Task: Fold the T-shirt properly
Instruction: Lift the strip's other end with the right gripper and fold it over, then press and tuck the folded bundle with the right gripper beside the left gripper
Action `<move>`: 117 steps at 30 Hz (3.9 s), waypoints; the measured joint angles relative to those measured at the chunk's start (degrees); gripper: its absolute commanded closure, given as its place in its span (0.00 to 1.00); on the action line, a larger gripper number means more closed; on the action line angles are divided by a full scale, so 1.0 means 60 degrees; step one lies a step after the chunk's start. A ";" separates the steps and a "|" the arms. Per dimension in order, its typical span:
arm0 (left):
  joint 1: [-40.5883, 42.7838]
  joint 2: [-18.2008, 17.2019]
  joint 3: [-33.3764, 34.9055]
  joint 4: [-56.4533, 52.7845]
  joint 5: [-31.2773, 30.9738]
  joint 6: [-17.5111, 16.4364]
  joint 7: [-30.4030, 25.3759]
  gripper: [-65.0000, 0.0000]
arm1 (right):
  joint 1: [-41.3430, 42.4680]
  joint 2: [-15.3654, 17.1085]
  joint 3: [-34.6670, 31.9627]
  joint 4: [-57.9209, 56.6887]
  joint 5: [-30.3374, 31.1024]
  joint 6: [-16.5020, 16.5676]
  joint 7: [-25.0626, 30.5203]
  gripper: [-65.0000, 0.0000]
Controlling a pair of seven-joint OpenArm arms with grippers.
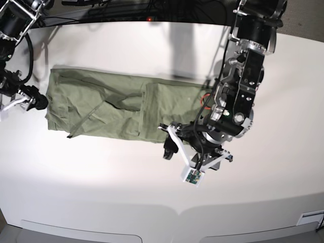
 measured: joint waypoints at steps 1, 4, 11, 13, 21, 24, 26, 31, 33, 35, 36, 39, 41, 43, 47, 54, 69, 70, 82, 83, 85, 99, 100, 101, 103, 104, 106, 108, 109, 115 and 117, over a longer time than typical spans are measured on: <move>0.0000 0.0000 0.0000 0.0000 0.0000 0.0000 0.0007 0.41 | -0.0007 0.0000 -0.0200 -0.0076 0.0000 0.0000 -0.0004 0.28; 0.0004 0.0000 0.0000 0.0000 0.0000 0.0000 0.0543 0.41 | -0.0022 -0.0055 -0.0838 -0.0208 -0.0069 0.0000 0.0007 0.28; 0.0812 -0.0007 -0.0007 0.0000 0.0022 -0.0273 0.1053 0.41 | 0.0076 -0.0688 -0.1949 -0.0255 0.0157 0.0036 0.0612 0.28; 0.1169 -0.0004 0.0004 0.0000 0.0007 -0.0688 0.1151 0.41 | 0.0084 -0.0878 -0.2014 -0.0255 0.0335 0.0047 0.0612 0.28; 0.1639 -0.0007 0.0000 0.0000 0.0007 -0.0947 0.0630 0.41 | 0.0087 -0.0991 -0.2018 -0.0182 0.0455 0.0062 0.0295 0.48; 0.1614 -0.0004 0.0000 0.0000 0.0007 -0.0947 0.0412 0.41 | 0.0069 -0.1024 -0.2051 0.0098 0.0277 -0.0015 0.0080 0.86; 0.1617 -0.0007 0.0000 0.0000 0.0011 -0.0947 0.0364 0.41 | 0.0055 -0.1067 -0.2055 0.0331 0.0168 -0.0015 0.0011 1.00; 0.1643 -0.0007 0.0000 0.0000 0.0539 -0.0943 0.0051 0.41 | 0.0579 -0.1067 -0.2055 0.0951 0.0178 -0.0004 -0.0375 1.00; 0.1672 -0.0007 0.0000 -0.0004 0.0882 -0.0681 -0.0288 0.41 | 0.0856 -0.1078 -0.2055 0.1188 0.0277 -0.0004 -0.0703 1.00; 0.1698 -0.0011 0.0000 -0.0004 0.1053 -0.0503 -0.0441 0.41 | 0.1067 -0.1118 -0.2058 0.1446 0.0244 0.0000 -0.1086 1.00; 0.1701 -0.0007 -0.0004 -0.0033 0.1053 -0.0466 -0.0568 0.41 | 0.1147 -0.1126 -0.2058 0.1559 0.0277 0.0000 -0.1184 1.00; 0.1690 0.0007 0.0000 -0.0386 0.1413 -0.0477 -0.1322 0.41 | 0.1282 -0.1118 -0.2055 0.2011 0.0885 -0.0004 -0.1555 1.00; 0.1665 0.0000 0.0000 -0.0896 0.1749 -0.0474 -0.1479 0.41 | 0.1373 -0.1122 -0.2058 0.2382 0.1432 0.0029 -0.1752 1.00; 0.1632 -0.0004 0.0000 -0.1617 0.1800 -0.0448 -0.1530 0.41 | 0.1406 -0.1118 -0.2069 0.2805 0.1821 0.0029 -0.1869 1.00; 0.1464 0.0033 0.0000 -0.3031 0.1661 -0.0302 -0.2350 0.41 | 0.1402 -0.1122 -0.2073 0.3490 0.2535 0.0029 -0.2259 1.00; 0.1344 0.0186 0.0000 -0.3268 0.1661 -0.0288 -0.2412 0.41 | 0.1402 -0.2076 -0.2058 0.3672 0.2608 0.0029 -0.2135 1.00; 0.1086 0.0047 0.0000 -0.0889 0.2022 -0.0295 -0.0455 0.41 | 0.2120 -0.3956 -0.2801 0.3672 0.2240 0.0029 -0.2113 1.00; 0.1049 0.0011 0.0000 -0.0794 0.2259 -0.0295 -0.0324 0.41 | 0.2124 -0.3985 -0.2947 0.3672 0.2262 0.0029 -0.2113 1.00; 0.0219 -0.1530 0.0000 -0.0648 0.4277 0.0772 0.0455 0.41 | 0.2120 -0.4929 -0.3807 0.3672 0.1512 0.0029 -0.1978 1.00; 0.0153 -0.1712 0.0004 -0.0648 0.4313 0.0892 0.0477 0.41 | 0.2120 -0.5045 -0.3807 0.3676 0.1512 0.0029 -0.1963 1.00; 0.0076 -0.2113 0.0007 -0.0645 0.4328 0.0940 0.0546 0.41 | 0.2116 -0.5235 -0.3803 0.3672 0.1508 0.0029 -0.1927 1.00; 0.0055 -0.3049 0.0011 -0.0637 0.3260 0.1151 0.0754 0.41 | 0.1632 -0.5825 -0.4309 0.3672 0.1552 0.0029 -0.1894 0.70; 0.0055 -0.3045 0.0011 -0.0637 0.3257 0.1151 0.0750 0.41 | 0.1537 -0.5825 -0.4444 0.3672 0.1541 0.0029 -0.1894 0.70; 0.0055 -0.3049 0.0022 -0.0637 0.3260 0.1151 0.0750 0.41 | 0.1453 -0.5829 -0.4564 0.3672 0.1559 0.0029 -0.1902 0.70; 0.0055 -0.3049 0.0022 -0.0637 0.3260 0.1151 0.0754 0.41 | 0.1308 -0.5825 -0.4849 0.3672 0.1665 0.0029 -0.1894 0.70; 0.0055 -0.3049 0.0029 -0.0637 0.3260 0.1151 0.0750 0.41 | 0.1242 -0.5825 -0.5002 0.3668 0.1934 0.0029 -0.1898 0.70; 0.0051 -0.3049 0.0029 -0.0637 0.3260 0.1151 0.0750 0.41 | 0.1104 -0.5825 -0.5399 0.3668 0.2412 0.0029 -0.1887 0.70; 0.0051 -0.3045 0.0029 -0.0637 0.3260 0.1147 0.0754 0.41 | 0.0998 -0.5825 -0.5861 0.3665 0.2798 0.0029 -0.1898 0.70; 0.0055 -0.3049 0.0029 -0.0637 0.3257 0.1151 0.0750 0.41 | 0.0965 -0.5825 -0.6094 0.3668 0.2871 0.0029 -0.1898 0.70; 0.0055 -0.3049 0.0029 -0.0637 0.3260 0.1151 0.0758 0.41 | 0.0962 -0.5825 -0.6994 0.3665 0.2889 0.0029 -0.1931 0.70; 0.0051 -0.3049 0.0029 -0.0637 0.3257 0.1151 0.0911 0.41 | 0.1075 -0.5825 -0.6983 0.3665 0.2841 0.0029 -0.1916 0.70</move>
